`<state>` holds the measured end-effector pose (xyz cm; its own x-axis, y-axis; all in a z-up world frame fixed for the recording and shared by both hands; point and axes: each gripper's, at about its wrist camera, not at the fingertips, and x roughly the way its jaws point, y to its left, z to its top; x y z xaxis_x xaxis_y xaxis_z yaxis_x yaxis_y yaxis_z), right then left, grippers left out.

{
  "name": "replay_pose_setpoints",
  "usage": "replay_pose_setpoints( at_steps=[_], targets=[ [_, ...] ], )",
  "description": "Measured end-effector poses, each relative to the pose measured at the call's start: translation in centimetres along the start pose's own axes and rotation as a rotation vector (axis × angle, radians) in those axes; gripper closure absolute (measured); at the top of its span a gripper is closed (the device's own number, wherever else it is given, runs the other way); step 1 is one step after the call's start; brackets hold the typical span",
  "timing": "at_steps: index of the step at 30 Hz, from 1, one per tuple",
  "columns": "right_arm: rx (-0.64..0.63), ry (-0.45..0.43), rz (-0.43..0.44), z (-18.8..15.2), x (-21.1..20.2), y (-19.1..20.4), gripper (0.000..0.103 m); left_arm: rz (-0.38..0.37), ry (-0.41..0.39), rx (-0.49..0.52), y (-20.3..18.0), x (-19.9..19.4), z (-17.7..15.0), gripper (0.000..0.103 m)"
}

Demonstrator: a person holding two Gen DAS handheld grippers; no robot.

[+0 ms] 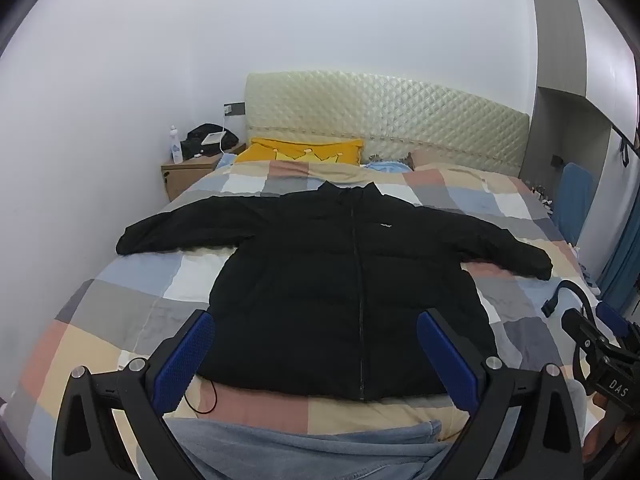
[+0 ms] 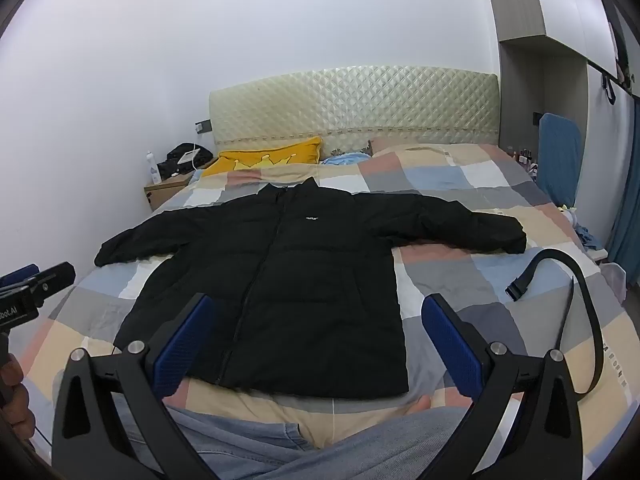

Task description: Fold large clothes

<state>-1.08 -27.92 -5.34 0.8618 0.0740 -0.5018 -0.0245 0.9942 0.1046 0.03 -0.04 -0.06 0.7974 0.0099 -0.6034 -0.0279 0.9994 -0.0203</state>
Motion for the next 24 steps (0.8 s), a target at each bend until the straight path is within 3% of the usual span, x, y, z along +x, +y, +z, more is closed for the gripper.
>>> replay_pose_setpoints(
  at_steps=[24],
  targets=[
    [0.002,0.006,-0.005,-0.10,0.21,-0.45,0.000,0.003,-0.003,-0.005,0.25,0.54,-0.50,0.001]
  ],
)
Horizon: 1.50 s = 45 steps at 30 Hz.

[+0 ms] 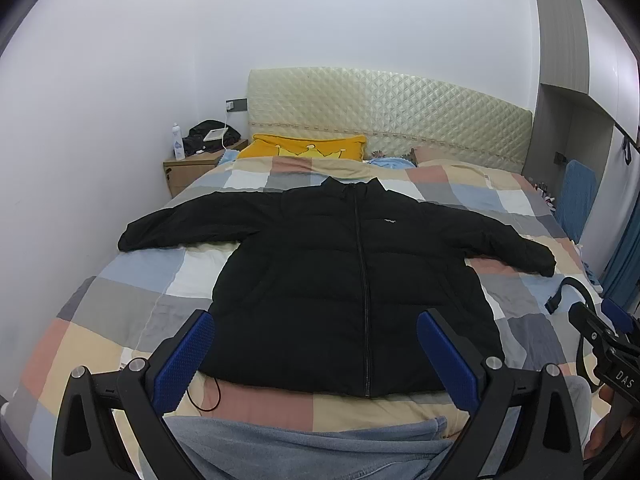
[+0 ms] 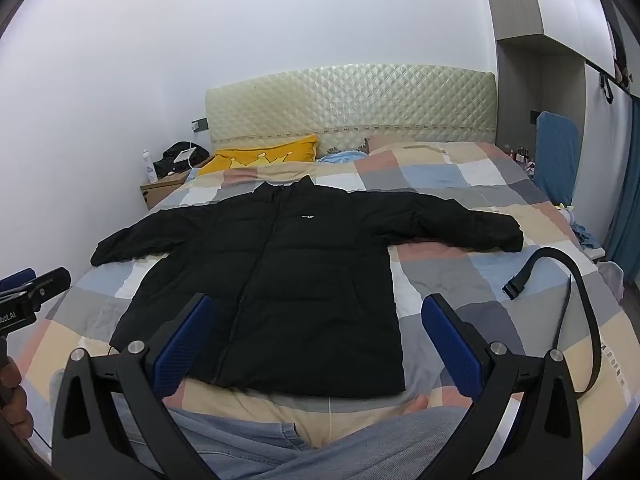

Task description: Fold large clothes

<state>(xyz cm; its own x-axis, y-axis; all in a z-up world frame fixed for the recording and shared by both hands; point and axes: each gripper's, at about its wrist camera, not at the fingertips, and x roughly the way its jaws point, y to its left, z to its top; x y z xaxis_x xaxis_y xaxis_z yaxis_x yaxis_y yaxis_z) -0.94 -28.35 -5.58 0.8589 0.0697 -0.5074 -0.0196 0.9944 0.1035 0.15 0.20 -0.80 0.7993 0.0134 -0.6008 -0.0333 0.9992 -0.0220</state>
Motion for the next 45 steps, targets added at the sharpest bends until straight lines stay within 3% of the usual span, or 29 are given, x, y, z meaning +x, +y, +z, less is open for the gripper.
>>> replay_pose_setpoints(
  at_steps=[45],
  targets=[
    [-0.009,0.014,0.014,-0.53,0.49,-0.55,0.000,-0.008,0.027,0.000,0.01,0.41,0.20,0.001]
  ],
)
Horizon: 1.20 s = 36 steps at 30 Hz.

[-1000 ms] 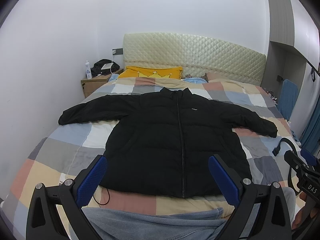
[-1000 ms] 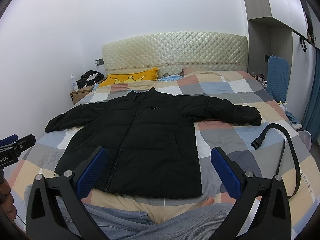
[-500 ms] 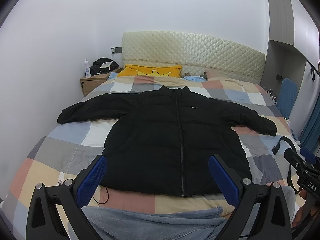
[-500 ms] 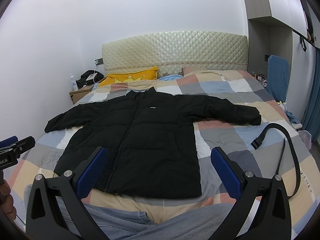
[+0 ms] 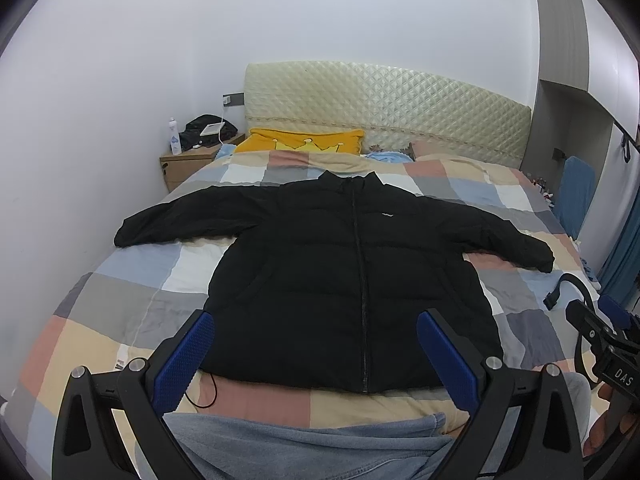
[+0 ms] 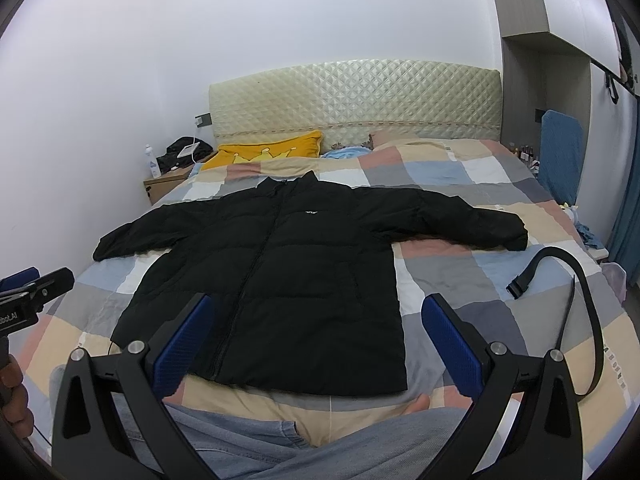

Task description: Fold large clothes

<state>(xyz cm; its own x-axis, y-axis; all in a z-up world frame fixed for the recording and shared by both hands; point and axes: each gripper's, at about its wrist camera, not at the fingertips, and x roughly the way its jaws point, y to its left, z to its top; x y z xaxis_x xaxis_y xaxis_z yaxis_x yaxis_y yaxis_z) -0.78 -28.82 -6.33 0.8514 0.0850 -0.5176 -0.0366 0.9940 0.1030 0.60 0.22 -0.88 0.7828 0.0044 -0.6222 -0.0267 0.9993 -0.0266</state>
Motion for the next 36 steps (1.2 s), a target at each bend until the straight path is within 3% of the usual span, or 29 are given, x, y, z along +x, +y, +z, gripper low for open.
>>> replay_pose_setpoints(
  at_steps=[17,20,26,30,34,36],
  targets=[
    [0.005,0.009,-0.026,1.4,1.0,-0.4,0.000,-0.067,-0.015,0.013,-1.4,1.2,2.3,0.001],
    [0.016,-0.003,-0.027,2.2,0.8,-0.9,0.000,-0.069,-0.066,0.001,-1.7,0.5,3.9,0.001],
    [-0.003,-0.023,-0.032,4.6,0.5,-1.7,0.000,-0.155,-0.114,0.019,-3.2,0.3,7.4,0.001],
    [-0.006,-0.099,-0.057,6.6,-0.2,-2.9,0.000,-0.268,-0.152,0.040,-4.4,0.7,9.6,0.001],
    [0.019,-0.147,-0.092,8.9,0.6,-5.2,0.000,-0.176,-0.271,0.137,-6.9,1.7,13.2,0.001],
    [0.050,-0.171,-0.103,10.3,1.8,-7.2,0.000,-0.198,-0.298,0.152,-7.5,2.5,14.6,0.001]
  ],
)
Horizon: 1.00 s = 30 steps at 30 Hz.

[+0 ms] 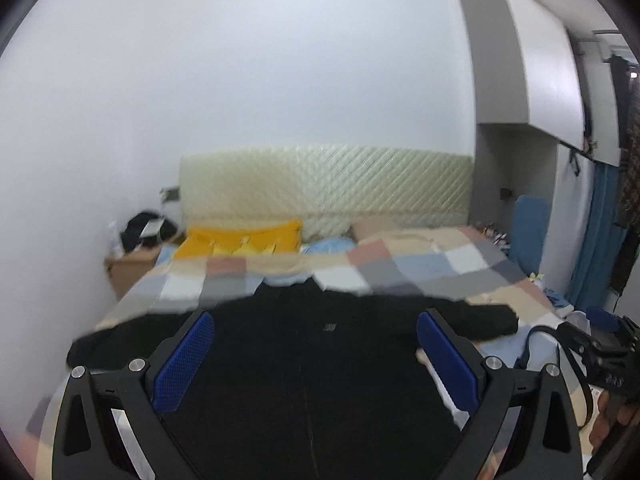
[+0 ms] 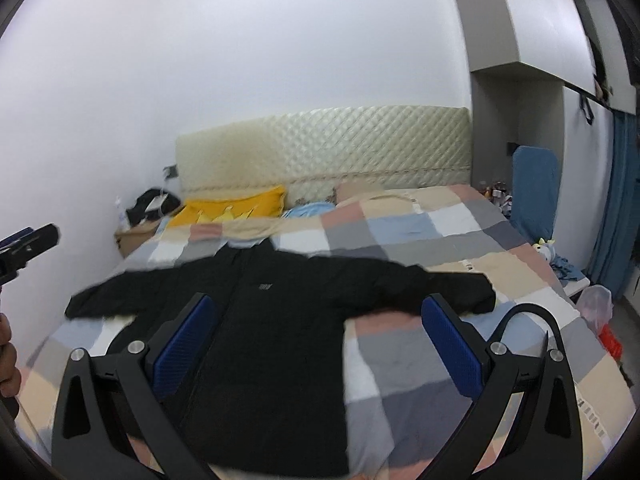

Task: Fold large clothes
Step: 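Reach the right tool to the jacket sleeve cuff and grasp it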

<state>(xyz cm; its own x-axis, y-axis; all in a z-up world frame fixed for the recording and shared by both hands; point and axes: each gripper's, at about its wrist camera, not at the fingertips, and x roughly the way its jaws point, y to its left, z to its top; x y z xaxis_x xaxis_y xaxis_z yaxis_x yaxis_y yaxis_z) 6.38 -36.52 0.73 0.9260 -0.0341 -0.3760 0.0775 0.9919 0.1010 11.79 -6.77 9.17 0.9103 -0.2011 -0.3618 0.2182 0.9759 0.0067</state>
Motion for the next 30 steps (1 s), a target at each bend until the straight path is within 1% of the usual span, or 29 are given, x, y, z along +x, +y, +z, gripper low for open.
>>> replay_pose_setpoints(
  at_steps=[2,4,5,7,9,11,13,14,16,18,21,22,24,25,28,30],
  targets=[
    [0.014,0.003,-0.016,0.9,1.8,-1.3,0.000,-0.017,-0.003,-0.017,0.1,1.4,0.9,0.001],
    [0.038,0.033,-0.031,1.6,4.3,-3.1,0.000,-0.025,0.003,-0.034,0.4,2.6,1.2,0.001],
    [0.049,0.051,-0.053,1.8,5.7,-4.2,0.000,-0.024,0.010,-0.041,0.6,3.0,0.9,0.001],
    [0.072,0.088,-0.077,1.9,8.2,-6.0,0.001,-0.019,0.022,-0.032,0.9,4.0,0.0,0.001],
    [0.109,0.141,-0.080,1.7,11.3,-8.0,0.003,0.012,0.033,-0.013,1.1,5.1,-1.4,0.001],
    [0.141,0.166,-0.087,1.4,13.6,-9.9,0.004,0.034,0.044,-0.006,1.4,6.0,-3.3,0.001],
    [0.180,0.188,-0.087,0.8,15.8,-11.8,0.005,0.034,0.067,-0.016,1.7,7.6,-4.8,0.001],
    [0.209,0.208,-0.090,0.4,17.4,-13.0,0.005,0.028,0.083,-0.019,1.8,8.6,-5.5,0.001],
    [0.254,0.244,-0.139,-0.6,19.9,-15.1,0.006,0.032,0.102,-0.010,2.0,10.2,-6.5,0.001],
    [0.363,0.290,-0.190,-2.1,23.0,-18.8,0.011,0.053,0.112,-0.002,2.4,11.7,-7.6,0.001],
    [0.458,0.325,-0.246,-4.2,26.1,-22.7,0.017,0.058,0.124,-0.012,3.4,13.2,-9.3,0.001],
    [0.479,0.335,-0.256,-4.7,27.0,-23.5,0.023,0.059,0.128,-0.017,3.7,13.4,-9.6,0.001],
    [0.510,0.358,-0.255,-5.7,28.8,-25.0,0.030,0.076,0.152,-0.029,4.9,14.3,-11.0,0.001],
    [0.529,0.370,-0.255,-6.2,29.8,-25.8,0.033,0.085,0.162,-0.036,5.3,14.7,-11.5,0.001],
    [0.582,0.376,-0.250,-7.7,32.5,-27.7,0.033,0.119,0.182,-0.076,7.3,15.8,-13.3,0.001],
    [0.629,0.374,-0.285,-8.8,34.1,-29.1,0.033,0.130,0.213,-0.127,8.9,17.0,-14.4,0.001]
  ],
)
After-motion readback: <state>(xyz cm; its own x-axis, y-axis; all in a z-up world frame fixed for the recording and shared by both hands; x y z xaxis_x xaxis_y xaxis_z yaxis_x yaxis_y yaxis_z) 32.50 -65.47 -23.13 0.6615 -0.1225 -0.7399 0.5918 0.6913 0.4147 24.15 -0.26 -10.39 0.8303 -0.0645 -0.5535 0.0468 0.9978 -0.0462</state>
